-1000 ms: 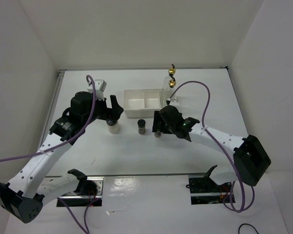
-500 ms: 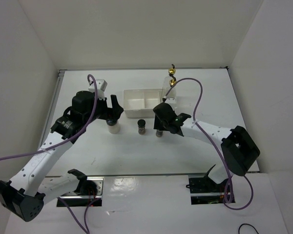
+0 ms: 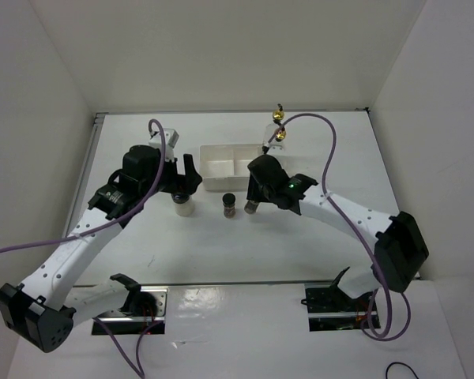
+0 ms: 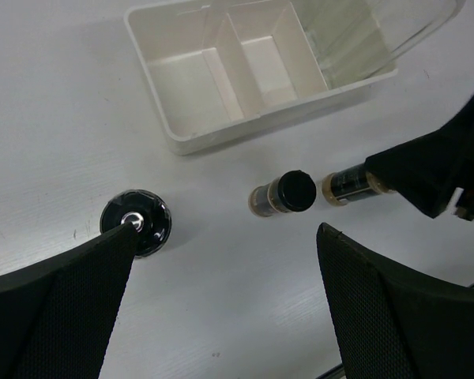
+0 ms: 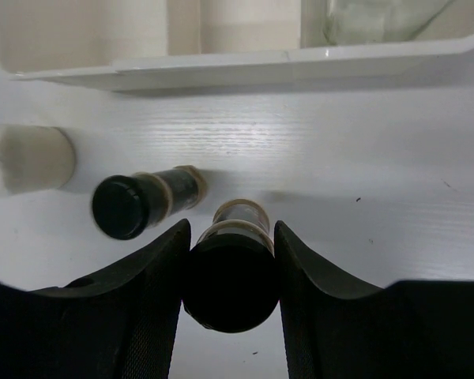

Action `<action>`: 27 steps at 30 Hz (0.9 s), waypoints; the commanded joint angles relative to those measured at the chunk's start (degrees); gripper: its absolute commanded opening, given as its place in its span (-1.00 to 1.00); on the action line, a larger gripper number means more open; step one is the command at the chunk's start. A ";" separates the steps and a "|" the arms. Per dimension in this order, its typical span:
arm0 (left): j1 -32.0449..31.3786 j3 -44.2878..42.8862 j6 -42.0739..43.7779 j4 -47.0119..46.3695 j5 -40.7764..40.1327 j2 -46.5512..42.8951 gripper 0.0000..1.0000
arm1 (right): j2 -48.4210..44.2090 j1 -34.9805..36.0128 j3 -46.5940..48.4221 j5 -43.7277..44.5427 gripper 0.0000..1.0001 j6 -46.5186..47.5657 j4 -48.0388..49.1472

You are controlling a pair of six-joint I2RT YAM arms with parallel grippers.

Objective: Organize the condiment bottles

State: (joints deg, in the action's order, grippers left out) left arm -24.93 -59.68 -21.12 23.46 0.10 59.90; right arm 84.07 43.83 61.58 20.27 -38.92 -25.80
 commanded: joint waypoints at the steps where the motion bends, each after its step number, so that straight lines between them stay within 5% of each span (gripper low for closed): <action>1: 0.23 -1.76 0.82 -2.37 0.60 1.18 1.00 | -6.37 0.81 6.70 0.91 -0.83 1.38 -2.32; 27: 0.23 1.76 1.35 -6.41 11.77 2.77 1.00 | 17.70 -1.11 36.23 13.85 -0.78 21.25 -0.74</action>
State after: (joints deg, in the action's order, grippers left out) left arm -24.93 -59.20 -20.99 20.78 7.70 62.17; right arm 100.97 43.70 93.49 32.77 -20.25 -29.19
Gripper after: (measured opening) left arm 1.001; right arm 0.505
